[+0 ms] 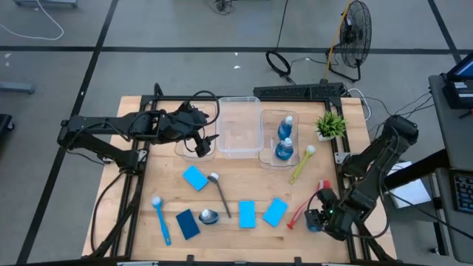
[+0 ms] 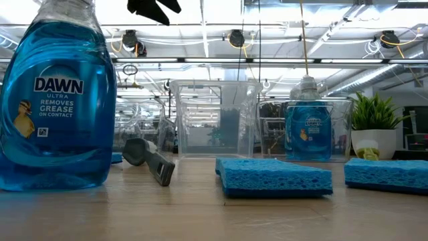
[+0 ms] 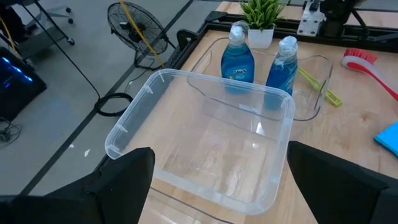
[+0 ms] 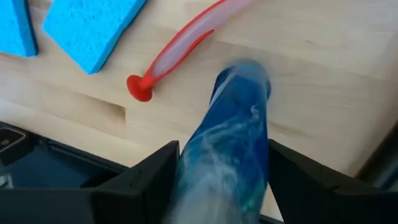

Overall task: Pick & Place Kitchen Sink Supplies
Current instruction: Put the blue dishwashing liquid bottle into the right transparent bin

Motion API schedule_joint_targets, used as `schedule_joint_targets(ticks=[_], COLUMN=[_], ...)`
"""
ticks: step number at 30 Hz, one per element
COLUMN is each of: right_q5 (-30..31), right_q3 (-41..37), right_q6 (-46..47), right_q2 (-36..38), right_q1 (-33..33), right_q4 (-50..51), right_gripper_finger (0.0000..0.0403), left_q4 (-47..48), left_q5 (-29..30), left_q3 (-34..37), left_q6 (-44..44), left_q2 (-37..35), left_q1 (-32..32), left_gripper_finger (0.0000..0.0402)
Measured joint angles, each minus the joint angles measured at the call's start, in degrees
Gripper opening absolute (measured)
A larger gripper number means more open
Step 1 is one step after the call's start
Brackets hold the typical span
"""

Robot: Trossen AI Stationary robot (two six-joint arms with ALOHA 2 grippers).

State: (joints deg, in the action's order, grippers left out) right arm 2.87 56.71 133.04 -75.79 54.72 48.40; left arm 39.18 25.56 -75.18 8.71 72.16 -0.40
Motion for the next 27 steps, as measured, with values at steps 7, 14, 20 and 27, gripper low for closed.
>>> schedule_joint_targets(ticks=[7,14,20,27], right_q5=[0.04,0.04,0.10,0.17], right_q3=[-4.50,-4.89,-4.96,-4.97], right_q6=[-2.91,-4.52,-6.37,-6.26], right_q2=[0.27,0.21,0.15,0.11], right_q1=[0.02,0.02,0.02,0.02], right_q4=[-10.13,-10.31,-10.20,-8.86], right_gripper_finger=[0.0220,0.0225,0.0226,0.0218], left_q4=[0.01,0.02,0.00,0.02], left_q5=[0.00,0.00,0.00,0.00], left_q3=[0.00,0.00,0.00,0.00], left_q6=[0.00,0.02,0.04,0.07], left_q2=[0.00,0.00,0.00,0.00], left_q1=[0.00,0.00,0.00,0.00], left_gripper_finger=[0.0365,0.0365,0.0365,0.0365])
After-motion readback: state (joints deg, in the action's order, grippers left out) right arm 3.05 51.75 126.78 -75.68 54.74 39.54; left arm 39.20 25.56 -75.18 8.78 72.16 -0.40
